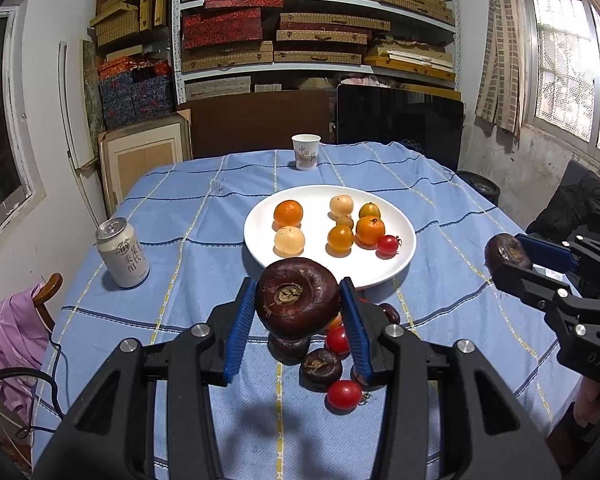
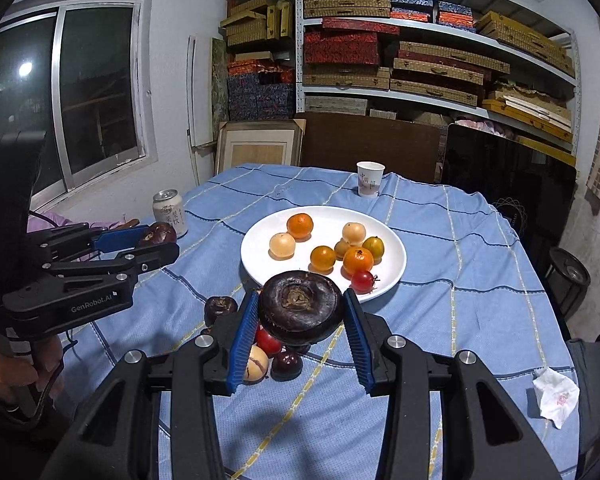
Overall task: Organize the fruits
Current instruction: 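Carry both dark purple fruits onto the white plate and open both grippers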
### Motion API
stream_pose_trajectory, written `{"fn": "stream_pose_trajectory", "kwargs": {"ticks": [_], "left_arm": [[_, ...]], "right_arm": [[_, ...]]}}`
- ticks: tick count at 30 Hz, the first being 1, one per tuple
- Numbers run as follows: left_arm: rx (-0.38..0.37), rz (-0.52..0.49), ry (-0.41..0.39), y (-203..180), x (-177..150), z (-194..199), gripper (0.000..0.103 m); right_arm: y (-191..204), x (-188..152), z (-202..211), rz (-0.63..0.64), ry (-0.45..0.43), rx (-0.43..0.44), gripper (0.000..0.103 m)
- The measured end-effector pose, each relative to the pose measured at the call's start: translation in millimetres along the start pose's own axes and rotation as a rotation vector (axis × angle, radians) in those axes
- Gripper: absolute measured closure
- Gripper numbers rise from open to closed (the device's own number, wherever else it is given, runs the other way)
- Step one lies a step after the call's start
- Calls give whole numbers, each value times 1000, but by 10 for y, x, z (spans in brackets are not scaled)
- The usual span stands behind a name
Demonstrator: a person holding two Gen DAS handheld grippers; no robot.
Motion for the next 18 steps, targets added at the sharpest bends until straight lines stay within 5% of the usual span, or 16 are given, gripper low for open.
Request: {"fn": "stream_pose_trajectory", "kwargs": {"ticks": [10, 18], "left_arm": [[14, -16, 11, -23, 210, -258, 61], [-10, -54, 87, -289, 395, -968, 61]], "right_arm": [[-227, 153, -206, -13, 9, -22, 60], [-579, 202, -938, -52, 122, 6, 60]]}}
Point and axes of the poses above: each gripper's, at about its wrist camera, not at the fingertips, and z roughly against the way its jaws point, y to its left, x to its top, the point moved 9 cm from there along -z, roughly the way its jaws point, and after that the axes turned 13 degrees about x, right-handed, at the moved point
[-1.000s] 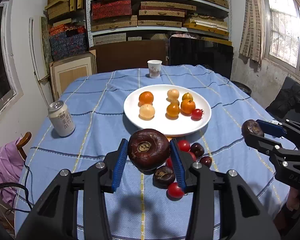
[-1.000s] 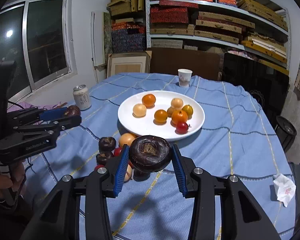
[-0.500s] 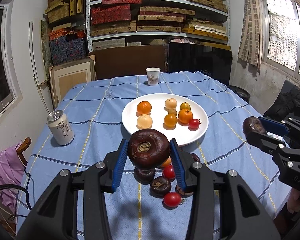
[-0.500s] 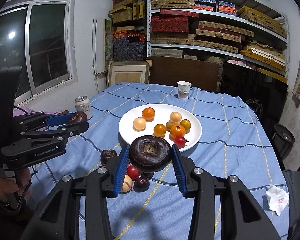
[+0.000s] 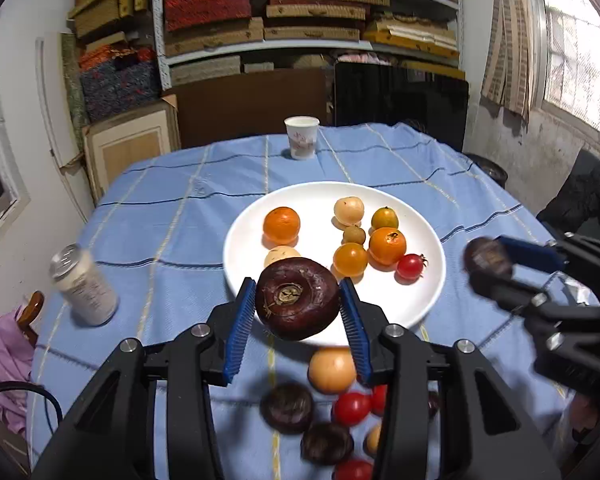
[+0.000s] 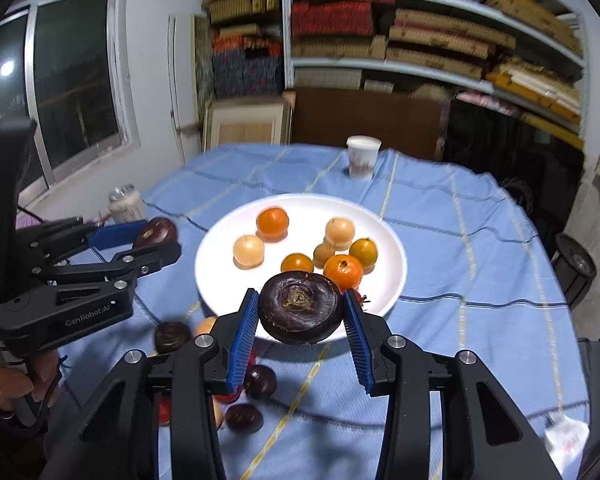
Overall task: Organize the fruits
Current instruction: 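Carry both dark purple fruits onto the white plate and open both grippers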
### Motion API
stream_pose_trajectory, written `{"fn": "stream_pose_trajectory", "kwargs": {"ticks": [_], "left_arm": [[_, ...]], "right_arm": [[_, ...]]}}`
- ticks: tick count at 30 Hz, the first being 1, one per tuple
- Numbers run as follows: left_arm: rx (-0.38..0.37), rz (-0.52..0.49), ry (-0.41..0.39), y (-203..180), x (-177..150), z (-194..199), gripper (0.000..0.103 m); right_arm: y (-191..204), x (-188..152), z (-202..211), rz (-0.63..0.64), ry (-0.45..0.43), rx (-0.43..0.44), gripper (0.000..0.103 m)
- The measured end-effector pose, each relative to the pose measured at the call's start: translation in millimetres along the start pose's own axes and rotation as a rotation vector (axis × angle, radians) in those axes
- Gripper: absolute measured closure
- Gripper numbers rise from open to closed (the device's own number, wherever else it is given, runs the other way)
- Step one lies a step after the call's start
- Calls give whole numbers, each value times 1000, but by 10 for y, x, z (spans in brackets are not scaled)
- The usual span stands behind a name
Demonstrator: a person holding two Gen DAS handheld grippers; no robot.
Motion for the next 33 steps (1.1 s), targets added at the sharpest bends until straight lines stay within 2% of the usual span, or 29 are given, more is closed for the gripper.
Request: {"fn": "stream_pose_trajectory", "kwargs": {"ticks": [7, 9, 10, 11, 13, 18, 21, 23, 25, 28, 33], "left_arm": [[8, -18, 116, -118, -25, -800, 61], [1, -16, 139, -117, -50, -924, 59], [0, -18, 142, -118, -58, -958, 48], [3, -16, 138, -109, -54, -971, 33], [10, 2, 115, -55, -23, -937, 24], [3, 100, 74, 247, 39, -644, 21], [8, 135, 44, 438, -69, -360, 12], [1, 139, 41, 501, -228, -194, 11], [-4, 128, 55, 512, -418, -84, 10], [-11, 101, 91, 480, -711, 3, 10], [0, 91, 114, 500, -1070, 104, 10]], "right_arm": [[-242, -28, -648, 0, 100, -6, 60], [-266, -46, -767, 8, 121, 1, 59], [-264, -57, -797, 11, 123, 5, 58], [-264, -60, -809, 18, 119, 2, 50], [-273, -37, -775, 30, 89, -18, 47], [-280, 6, -549, 18, 47, -31, 47], [-139, -151, -295, 7, 56, 3, 47], [21, -325, -193, 17, 83, 30, 47], [272, -565, -118, 32, 117, 85, 47], [600, -830, -65, 71, 144, 120, 47], [803, -992, -200, 65, 169, 125, 54]]}}
Point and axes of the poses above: each gripper's, at about its wrist camera, not at the fingertips, and z roughly against the way its jaws point, y to its left, x to its top, the point moved 9 cm from there along -z, roughly the way its jaws point, and after that the axes turned 13 degrees about x, right-handed, at the moved point
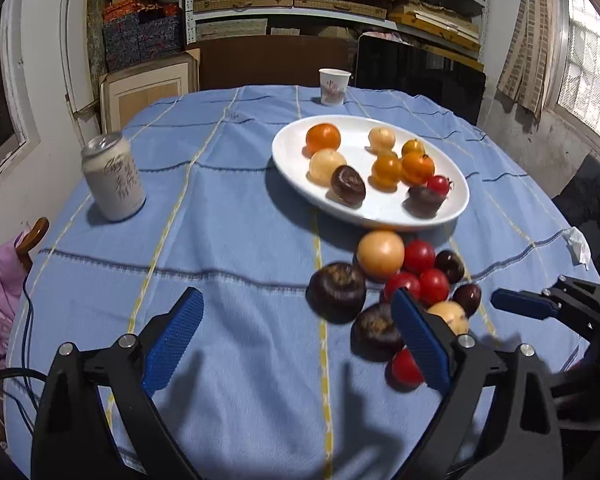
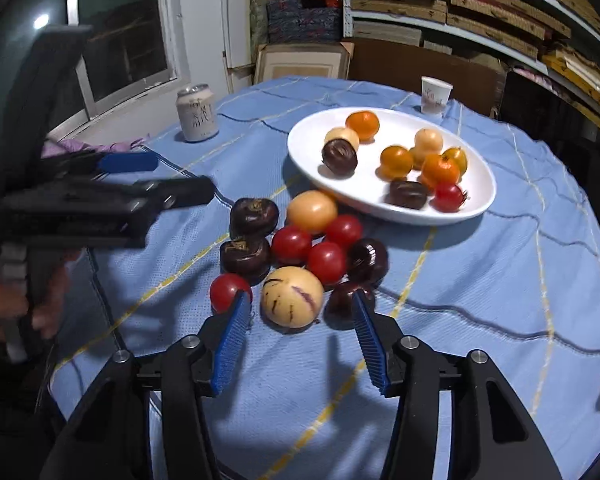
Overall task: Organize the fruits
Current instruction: 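Grasp the striped pepino melon with the right gripper while the left gripper grasps a red tomato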
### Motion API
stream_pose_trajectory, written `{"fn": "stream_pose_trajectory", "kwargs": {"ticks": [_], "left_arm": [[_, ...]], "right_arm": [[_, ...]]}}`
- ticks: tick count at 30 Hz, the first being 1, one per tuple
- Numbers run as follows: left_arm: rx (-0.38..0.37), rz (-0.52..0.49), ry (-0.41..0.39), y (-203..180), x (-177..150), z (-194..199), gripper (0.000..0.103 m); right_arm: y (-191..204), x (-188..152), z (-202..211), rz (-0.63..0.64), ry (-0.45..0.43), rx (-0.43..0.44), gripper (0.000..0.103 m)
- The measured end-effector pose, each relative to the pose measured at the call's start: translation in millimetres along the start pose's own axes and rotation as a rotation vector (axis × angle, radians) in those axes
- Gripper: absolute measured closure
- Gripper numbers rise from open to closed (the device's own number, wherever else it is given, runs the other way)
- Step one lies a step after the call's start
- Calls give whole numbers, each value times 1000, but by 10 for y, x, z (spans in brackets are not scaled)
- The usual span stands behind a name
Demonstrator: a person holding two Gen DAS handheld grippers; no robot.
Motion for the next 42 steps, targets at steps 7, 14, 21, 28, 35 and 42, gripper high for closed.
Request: {"fn": "stream_pose_trajectory", "kwargs": {"ticks": [7, 14, 21, 28, 35, 42], "left_arm": [[8, 15, 31, 102, -227, 3, 10], [2, 17, 32, 116, -280, 42, 10], [-5, 22, 35, 122, -260, 51, 10], [-9, -2, 48, 28, -287, 24, 10], [-45, -54, 41, -141, -301, 112, 10], [-63, -172, 28, -644, -378, 115, 11]], "right_arm": [[46, 60, -236, 9, 21, -33, 58], [144, 52, -246, 68, 35, -57, 63], [20, -51, -267, 38, 93, -20, 64], [27, 15, -369, 48, 76, -38, 62], [13, 0, -34, 13, -20, -49, 63], [-87, -334, 305, 18, -25, -103, 63]]}}
Point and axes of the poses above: each gripper's, at about its wrist camera, not at the fingertips, and z roughly against the way its jaws point, y to its left, x to its top, the point moved 9 cm from there along -z, roughly the way its jaws point, and after that the axes turned 13 degrees about x, right-handed, at the moved point
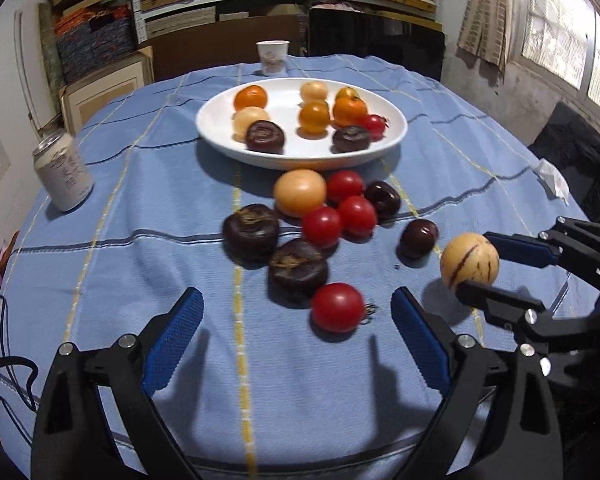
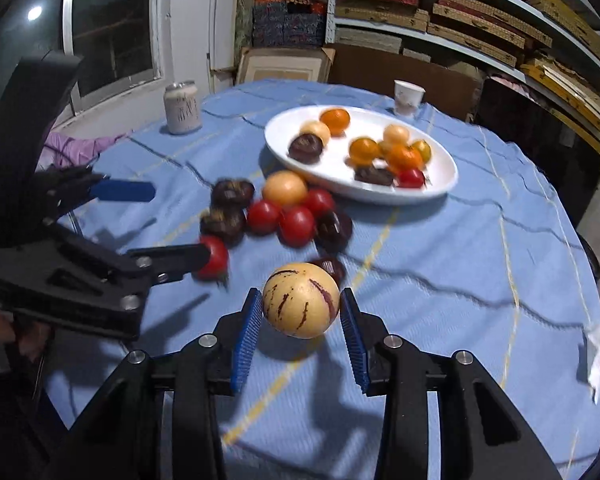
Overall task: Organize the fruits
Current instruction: 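Grasp the striped pepino melon with the right gripper while the left gripper grasps a red tomato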
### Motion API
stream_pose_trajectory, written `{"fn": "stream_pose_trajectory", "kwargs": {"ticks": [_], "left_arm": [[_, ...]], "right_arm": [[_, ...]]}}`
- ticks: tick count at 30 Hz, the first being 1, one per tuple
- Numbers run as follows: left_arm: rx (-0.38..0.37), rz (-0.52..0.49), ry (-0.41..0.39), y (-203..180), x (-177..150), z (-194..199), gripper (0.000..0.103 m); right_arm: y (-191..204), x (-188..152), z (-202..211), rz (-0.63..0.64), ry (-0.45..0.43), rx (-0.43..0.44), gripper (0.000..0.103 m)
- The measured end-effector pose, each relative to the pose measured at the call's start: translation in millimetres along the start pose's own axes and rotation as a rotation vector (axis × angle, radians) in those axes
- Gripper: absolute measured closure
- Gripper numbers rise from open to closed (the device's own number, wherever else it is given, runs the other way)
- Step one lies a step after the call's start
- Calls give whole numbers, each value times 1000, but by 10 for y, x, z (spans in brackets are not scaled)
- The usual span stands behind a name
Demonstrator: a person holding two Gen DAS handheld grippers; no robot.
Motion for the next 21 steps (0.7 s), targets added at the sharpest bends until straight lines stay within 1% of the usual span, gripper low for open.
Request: {"fn": "stream_pose_trajectory", "kwargs": {"ticks": [1, 3, 6, 7, 9, 12, 17, 21], "left_arm": [[11, -9, -5, -45, 3, -15, 11], [17, -16, 2, -124, -1, -52, 16], [9, -2, 34, -143, -20, -110, 38], [-2, -2, 55, -155, -43, -141, 49], [-30, 5, 90, -173, -100, -179, 52], [-27, -6, 88, -204, -113, -170, 54], [-36, 21, 108, -203, -102, -218, 54], [-30, 12, 108, -229, -88, -226, 54]], "right_arm": [[-16, -51, 11, -7, 3, -2, 63], [-23, -110, 26, -11, 3, -1, 63], [-25, -131, 49, -12, -5, -3, 63], [-24, -127, 56, -11, -9, -4, 63], [-18, -117, 72, -11, -19, 3, 62], [-10, -119, 75, -14, -26, 11, 62], [-43, -145, 76, -32, -28, 19, 62], [-33, -142, 100, -31, -34, 19, 62]]}}
Point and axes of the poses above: each gripper's, at about its wrist camera, not at the fingertips, and z roughly against the way its jaws point, y to its left, x to its top, the point moved 9 cm from there along -z, roughly the way its jaws point, and after that the axes turned 13 degrees about x, right-handed, at the moved point
